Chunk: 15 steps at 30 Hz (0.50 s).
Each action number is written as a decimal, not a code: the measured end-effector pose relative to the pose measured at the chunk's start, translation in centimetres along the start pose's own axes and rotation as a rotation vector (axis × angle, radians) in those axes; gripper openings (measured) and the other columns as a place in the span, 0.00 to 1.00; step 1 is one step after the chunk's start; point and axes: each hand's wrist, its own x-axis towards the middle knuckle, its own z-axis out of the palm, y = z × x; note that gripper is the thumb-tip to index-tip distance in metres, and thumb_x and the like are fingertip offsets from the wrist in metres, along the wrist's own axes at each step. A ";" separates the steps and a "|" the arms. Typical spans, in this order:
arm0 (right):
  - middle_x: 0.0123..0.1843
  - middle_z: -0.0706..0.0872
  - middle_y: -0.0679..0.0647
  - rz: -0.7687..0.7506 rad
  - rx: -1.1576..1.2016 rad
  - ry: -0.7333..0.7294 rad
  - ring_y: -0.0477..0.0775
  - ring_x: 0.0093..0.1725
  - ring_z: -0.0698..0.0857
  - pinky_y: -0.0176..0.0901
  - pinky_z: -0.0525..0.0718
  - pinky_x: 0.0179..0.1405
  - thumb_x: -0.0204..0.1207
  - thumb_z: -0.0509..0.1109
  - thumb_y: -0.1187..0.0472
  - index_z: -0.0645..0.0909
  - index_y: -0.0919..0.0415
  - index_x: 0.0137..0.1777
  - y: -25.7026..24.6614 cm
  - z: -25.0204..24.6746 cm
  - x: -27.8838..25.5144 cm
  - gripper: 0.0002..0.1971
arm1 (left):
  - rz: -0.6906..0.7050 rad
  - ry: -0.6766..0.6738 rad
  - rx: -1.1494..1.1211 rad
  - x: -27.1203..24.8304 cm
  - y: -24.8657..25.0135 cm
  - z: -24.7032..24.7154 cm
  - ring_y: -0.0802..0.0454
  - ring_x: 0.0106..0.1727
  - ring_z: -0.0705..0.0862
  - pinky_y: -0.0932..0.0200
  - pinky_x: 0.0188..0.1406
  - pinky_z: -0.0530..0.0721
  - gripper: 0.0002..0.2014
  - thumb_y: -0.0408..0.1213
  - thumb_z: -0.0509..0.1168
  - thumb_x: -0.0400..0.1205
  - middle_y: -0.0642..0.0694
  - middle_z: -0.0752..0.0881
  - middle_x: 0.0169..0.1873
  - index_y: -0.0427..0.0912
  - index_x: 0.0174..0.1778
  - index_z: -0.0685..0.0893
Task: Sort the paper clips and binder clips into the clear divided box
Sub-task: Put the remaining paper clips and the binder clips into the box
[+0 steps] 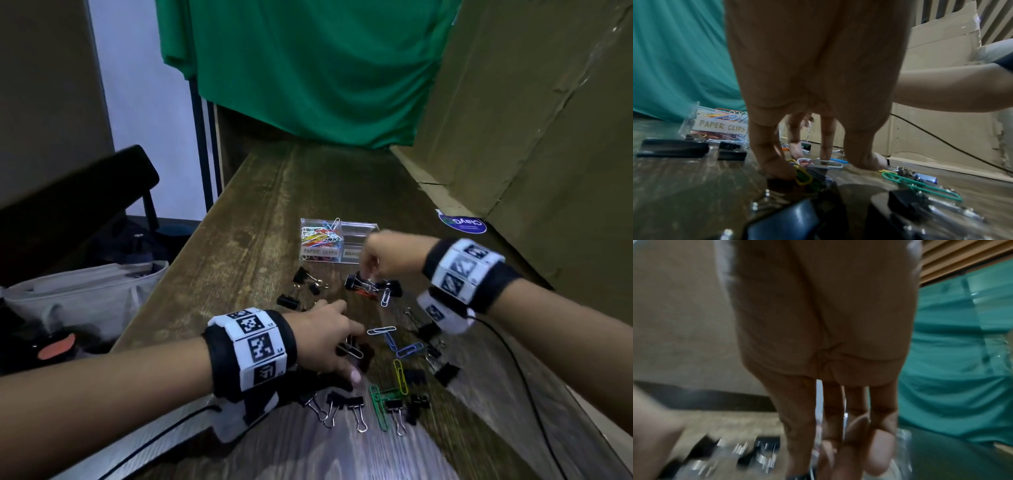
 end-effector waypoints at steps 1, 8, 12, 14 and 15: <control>0.42 0.86 0.50 0.007 -0.026 -0.050 0.48 0.41 0.82 0.38 0.78 0.41 0.72 0.68 0.72 0.89 0.55 0.53 0.3 1.0 -0.9 0.16 | 0.003 0.012 -0.001 0.0 0.1 0.1 0.39 0.65 0.71 0.41 0.62 0.79 0.32 0.61 0.69 0.71 0.41 0.71 0.59 0.52 0.69 0.73; 0.60 0.84 0.58 0.052 0.070 0.005 0.58 0.54 0.83 0.42 0.77 0.46 0.75 0.59 0.73 0.82 0.51 0.65 1.9 5.3 -1.0 0.24 | 0.002 0.057 -0.018 0.5 0.5 0.2 0.36 0.64 0.74 0.48 0.67 0.74 0.23 0.54 0.66 0.77 0.40 0.73 0.60 0.54 0.68 0.77; 0.53 0.85 0.55 0.039 0.091 -0.006 0.56 0.50 0.82 0.43 0.80 0.51 0.78 0.59 0.70 0.86 0.54 0.57 2.2 5.3 -1.6 0.18 | 0.008 0.078 -0.036 0.7 1.6 0.9 0.37 0.64 0.74 0.46 0.67 0.75 0.27 0.60 0.66 0.74 0.40 0.74 0.60 0.49 0.66 0.77; 0.50 0.84 0.55 0.032 0.096 0.022 0.55 0.48 0.82 0.42 0.81 0.51 0.77 0.59 0.71 0.86 0.54 0.56 2.3 5.0 -1.9 0.18 | 0.018 0.077 -0.009 0.8 2.5 1.2 0.39 0.62 0.73 0.45 0.65 0.77 0.31 0.63 0.67 0.71 0.40 0.74 0.60 0.46 0.63 0.76; 0.50 0.85 0.56 0.035 0.097 0.032 0.56 0.47 0.82 0.44 0.83 0.52 0.76 0.58 0.72 0.85 0.54 0.58 2.2 5.0 -2.0 0.20 | 0.021 0.079 -0.005 1.0 3.0 1.4 0.40 0.61 0.72 0.45 0.64 0.77 0.32 0.63 0.69 0.70 0.40 0.73 0.60 0.44 0.62 0.75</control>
